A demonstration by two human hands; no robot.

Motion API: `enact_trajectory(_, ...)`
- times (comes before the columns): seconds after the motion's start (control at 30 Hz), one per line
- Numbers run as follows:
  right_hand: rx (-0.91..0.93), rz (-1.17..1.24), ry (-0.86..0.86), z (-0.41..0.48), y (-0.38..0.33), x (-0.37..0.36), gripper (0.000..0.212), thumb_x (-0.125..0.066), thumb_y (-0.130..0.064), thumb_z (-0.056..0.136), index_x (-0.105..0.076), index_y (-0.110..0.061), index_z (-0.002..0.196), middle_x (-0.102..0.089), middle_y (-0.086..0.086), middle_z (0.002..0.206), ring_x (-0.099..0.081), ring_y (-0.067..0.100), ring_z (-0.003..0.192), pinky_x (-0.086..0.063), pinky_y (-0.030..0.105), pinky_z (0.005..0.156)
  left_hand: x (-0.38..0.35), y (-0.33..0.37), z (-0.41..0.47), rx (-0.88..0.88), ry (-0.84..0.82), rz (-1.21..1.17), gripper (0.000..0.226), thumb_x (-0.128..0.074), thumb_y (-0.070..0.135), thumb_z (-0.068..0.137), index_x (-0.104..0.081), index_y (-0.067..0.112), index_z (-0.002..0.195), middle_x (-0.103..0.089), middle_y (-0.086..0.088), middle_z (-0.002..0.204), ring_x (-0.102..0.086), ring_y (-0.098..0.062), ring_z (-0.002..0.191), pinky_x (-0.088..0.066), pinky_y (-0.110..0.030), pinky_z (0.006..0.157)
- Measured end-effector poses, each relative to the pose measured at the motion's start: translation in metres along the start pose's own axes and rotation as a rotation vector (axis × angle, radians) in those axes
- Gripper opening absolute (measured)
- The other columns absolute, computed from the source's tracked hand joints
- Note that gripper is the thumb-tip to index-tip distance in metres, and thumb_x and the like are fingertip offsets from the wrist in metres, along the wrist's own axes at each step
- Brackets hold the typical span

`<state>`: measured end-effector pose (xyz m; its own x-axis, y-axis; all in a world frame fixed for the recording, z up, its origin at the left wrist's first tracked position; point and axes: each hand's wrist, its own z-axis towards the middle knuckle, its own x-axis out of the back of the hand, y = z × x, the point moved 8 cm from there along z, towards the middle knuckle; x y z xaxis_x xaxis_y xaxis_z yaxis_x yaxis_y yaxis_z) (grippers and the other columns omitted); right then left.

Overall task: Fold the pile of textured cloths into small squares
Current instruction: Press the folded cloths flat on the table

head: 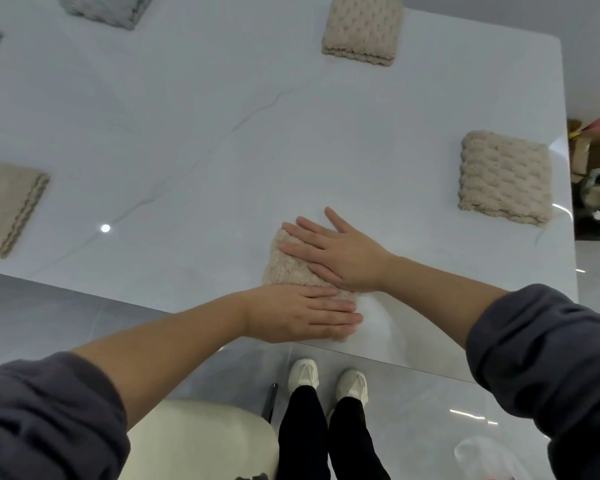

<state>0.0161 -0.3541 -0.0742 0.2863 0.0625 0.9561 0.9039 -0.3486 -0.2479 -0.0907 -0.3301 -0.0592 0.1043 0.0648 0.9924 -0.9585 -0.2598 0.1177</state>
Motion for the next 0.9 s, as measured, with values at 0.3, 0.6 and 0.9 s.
enact_trajectory(0.3, -0.647, 0.204, 0.291, -0.062, -0.017, 0.02, 0.062, -0.017, -0.038, 0.101, -0.002, -0.008, 0.154, 0.005, 0.004, 0.162, 0.009, 0.019, 0.15, 0.003, 0.053, 0.12, 0.044, -0.039, -0.055, 0.934, 0.279, -0.088, 0.058, -0.031, 0.016, 0.095, -0.025, 0.002, 0.15, -0.022, -0.015, 0.158, -0.012, -0.028, 0.149, -0.01, -0.043, 0.121)
enact_trajectory(0.6, -0.794, 0.082, 0.23, -0.052, -0.046, -0.018, 0.062, -0.024, -0.037, 0.099, -0.02, -0.004, 0.152, -0.014, 0.012, 0.161, -0.009, 0.026, 0.15, -0.002, 0.055, 0.116, 0.002, -0.054, -0.042, 1.145, 0.074, -0.065, 0.062, -0.025, 0.028, 0.094, -0.019, 0.005, 0.151, -0.014, -0.009, 0.161, -0.009, -0.022, 0.149, -0.008, -0.05, 0.118)
enact_trajectory(0.9, -0.772, 0.137, 0.207, -0.067, -0.038, -0.009, 0.064, -0.02, -0.04, 0.1, -0.002, -0.009, 0.153, 0.002, 0.006, 0.163, 0.008, 0.021, 0.15, 0.004, 0.054, 0.119, 0.025, -0.042, -0.04, 1.2, 0.148, -0.11, 0.063, -0.024, 0.025, 0.094, -0.016, 0.004, 0.153, -0.011, -0.009, 0.161, -0.006, -0.022, 0.15, -0.002, -0.048, 0.119)
